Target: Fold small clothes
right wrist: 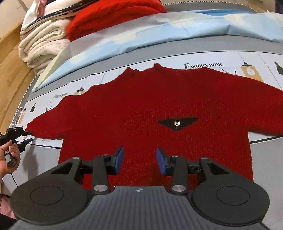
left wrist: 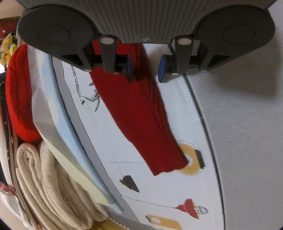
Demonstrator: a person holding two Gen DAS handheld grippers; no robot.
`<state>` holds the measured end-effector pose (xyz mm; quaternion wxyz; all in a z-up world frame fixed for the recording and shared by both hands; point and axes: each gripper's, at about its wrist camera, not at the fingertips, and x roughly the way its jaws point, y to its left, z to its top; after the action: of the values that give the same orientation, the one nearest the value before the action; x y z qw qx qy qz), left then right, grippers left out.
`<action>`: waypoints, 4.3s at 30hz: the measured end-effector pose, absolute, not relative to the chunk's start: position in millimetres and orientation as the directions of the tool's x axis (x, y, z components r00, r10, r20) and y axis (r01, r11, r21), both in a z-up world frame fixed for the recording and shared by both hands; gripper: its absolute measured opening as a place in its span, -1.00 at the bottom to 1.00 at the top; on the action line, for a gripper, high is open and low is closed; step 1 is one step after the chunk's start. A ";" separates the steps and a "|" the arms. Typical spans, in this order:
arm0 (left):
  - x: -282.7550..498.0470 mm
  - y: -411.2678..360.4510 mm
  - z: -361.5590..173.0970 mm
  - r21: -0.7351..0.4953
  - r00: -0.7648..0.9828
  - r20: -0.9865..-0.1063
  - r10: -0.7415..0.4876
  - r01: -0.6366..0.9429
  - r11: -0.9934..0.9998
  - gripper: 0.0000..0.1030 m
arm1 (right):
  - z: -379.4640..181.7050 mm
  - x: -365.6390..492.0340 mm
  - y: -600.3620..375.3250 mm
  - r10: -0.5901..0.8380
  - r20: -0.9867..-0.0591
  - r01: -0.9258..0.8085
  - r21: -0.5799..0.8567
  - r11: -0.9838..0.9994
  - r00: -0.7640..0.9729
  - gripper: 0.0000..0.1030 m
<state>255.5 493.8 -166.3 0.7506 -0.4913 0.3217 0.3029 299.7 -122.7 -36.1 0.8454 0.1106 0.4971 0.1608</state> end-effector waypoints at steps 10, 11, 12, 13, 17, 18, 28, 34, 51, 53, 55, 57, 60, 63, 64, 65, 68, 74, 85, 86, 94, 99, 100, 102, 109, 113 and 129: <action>264.2 480.0 -151.6 -0.359 0.497 -0.804 0.328 -0.844 0.399 -0.73 | -49.2 304.8 -128.1 0.376 -0.820 -0.128 0.357 0.925 0.431 -0.17; 263.2 480.1 -154.8 -0.361 0.489 -0.810 0.324 -0.851 0.382 -0.66 | -49.4 304.9 -129.2 0.382 -0.819 -0.123 0.366 0.922 0.427 -0.17; 262.1 481.9 -158.9 -0.374 0.487 -0.816 0.311 -0.855 0.359 -0.65 | -50.0 305.2 -130.6 0.387 -0.818 -0.117 0.374 0.920 0.425 -0.17; 261.6 483.5 -162.6 -0.397 0.500 -0.815 0.292 -0.850 0.346 -0.65 | -50.8 305.7 -132.2 0.387 -0.819 -0.110 0.377 0.920 0.424 -0.17; 270.4 470.5 -139.6 -0.359 0.502 -0.792 0.347 -0.843 0.402 -0.76 | -51.9 306.3 -140.2 0.371 -0.821 -0.081 0.374 0.924 0.435 -0.17; 276.3 460.8 -125.9 -0.343 0.520 -0.772 0.365 -0.825 0.449 -0.77 | -51.9 306.2 -142.9 0.368 -0.820 -0.076 0.374 0.924 0.438 -0.17; 324.4 196.0 -14.2 -0.369 0.826 -0.554 -0.103 -0.132 0.920 -0.79 | -45.7 306.8 -169.6 0.329 -0.799 -0.008 0.376 0.926 0.504 -0.59; 328.5 90.3 -31.8 -0.471 0.651 -0.634 -0.417 0.103 0.876 -0.27 | -52.8 305.5 -192.4 0.319 -0.797 0.097 0.423 0.901 0.512 -0.56; 326.8 185.4 -31.5 -0.249 0.595 -0.804 0.009 -0.350 0.903 -0.26 | -85.5 325.8 -223.5 0.349 -0.772 0.296 0.556 0.777 0.532 -0.55; 335.6 179.9 -30.7 -0.203 0.595 -0.804 0.006 -0.283 0.937 -0.23 | -88.4 332.2 -225.4 0.352 -0.767 0.316 0.569 0.759 0.537 -0.55; 340.3 173.2 -34.9 -0.176 0.580 -0.815 -0.001 -0.245 0.953 -0.23 | -90.6 338.2 -226.6 0.350 -0.760 0.325 0.578 0.748 0.547 -0.53; 340.2 172.3 -43.0 -0.195 0.560 -0.828 -0.031 -0.236 0.952 -0.23 | -94.1 343.8 -226.1 0.353 -0.755 0.327 0.585 0.742 0.552 -0.53; 343.3 180.2 -48.2 -0.254 0.551 -0.831 -0.078 -0.252 0.934 -0.23 | -102.8 353.9 -221.3 0.368 -0.759 0.315 0.586 0.747 0.537 -0.36; 345.6 187.0 -47.6 -0.287 0.554 -0.827 -0.097 -0.268 0.920 -0.23 | -111.7 364.3 -216.5 0.363 -0.770 0.306 0.568 0.764 0.524 -0.35; 346.4 188.7 -47.3 -0.294 0.555 -0.825 -0.101 -0.270 0.917 -0.23 | -115.0 367.9 -215.7 0.356 -0.776 0.311 0.561 0.767 0.521 -0.35; 346.7 189.5 -46.5 -0.299 0.557 -0.824 -0.105 -0.270 0.915 -0.23 | -118.5 370.9 -215.8 0.352 -0.779 0.320 0.559 0.765 0.519 -0.35; 348.2 190.8 -47.7 -0.292 0.547 -0.831 -0.105 -0.268 0.918 -0.22 | -130.4 379.9 -216.1 0.349 -0.786 0.352 0.561 0.749 0.511 -0.35; 352.8 201.9 -53.6 -0.287 0.533 -0.841 -0.093 -0.294 0.912 -0.22 | -138.7 391.2 -208.9 0.348 -0.791 0.346 0.554 0.758 0.503 -0.57; 357.6 199.0 -68.8 -0.252 0.508 -0.858 -0.077 -0.286 0.924 -0.22 | -35.4 354.3 -229.1 0.246 -0.557 0.128 0.548 0.827 0.793 -0.90; 358.5 197.2 -74.3 -0.245 0.498 -0.864 -0.076 -0.284 0.927 -0.22 | -44.4 356.5 -238.6 0.240 -0.587 0.166 0.553 0.817 0.773 -0.89; 358.1 191.2 -115.2 -0.254 0.420 -0.900 -0.116 -0.288 0.924 -0.22 | -85.7 361.3 -268.0 0.166 -0.717 0.351 0.513 0.783 0.677 -0.83; 355.1 204.6 -140.1 -0.241 0.369 -0.924 -0.100 -0.361 0.901 -0.26 | -110.7 375.1 -275.6 0.395 -0.659 0.274 0.677 0.683 0.640 -0.59; 355.0 206.6 -139.8 -0.238 0.367 -0.925 -0.096 -0.365 0.900 -0.25 | -116.9 375.5 -279.6 0.378 -0.696 0.308 0.649 0.696 0.611 -0.57; 354.6 209.4 -133.9 -0.244 0.372 -0.923 -0.096 -0.375 0.894 -0.28 | -127.5 376.6 -282.7 0.314 -0.773 0.372 0.564 0.737 0.551 -0.52; 359.1 206.2 -130.8 -0.226 0.365 -0.927 -0.088 -0.358 0.906 -0.28 | -122.0 376.3 -289.0 0.339 -0.748 0.315 0.580 0.751 0.570 -0.36; 361.1 204.9 -127.8 -0.216 0.363 -0.928 -0.078 -0.354 0.910 -0.27 | -131.1 368.6 -307.0 0.289 -0.795 0.377 0.530 0.760 0.534 -0.38; 359.2 161.7 -93.2 -0.234 0.446 -0.888 -0.112 -0.230 0.945 -0.22 | -132.3 311.0 -495.7 -0.114 -0.798 0.722 0.462 0.516 0.592 -0.27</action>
<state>359.2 161.7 -93.2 0.8346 -0.1626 0.5252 0.0355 311.0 -495.7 -132.3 0.7899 0.4148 0.3660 -0.2646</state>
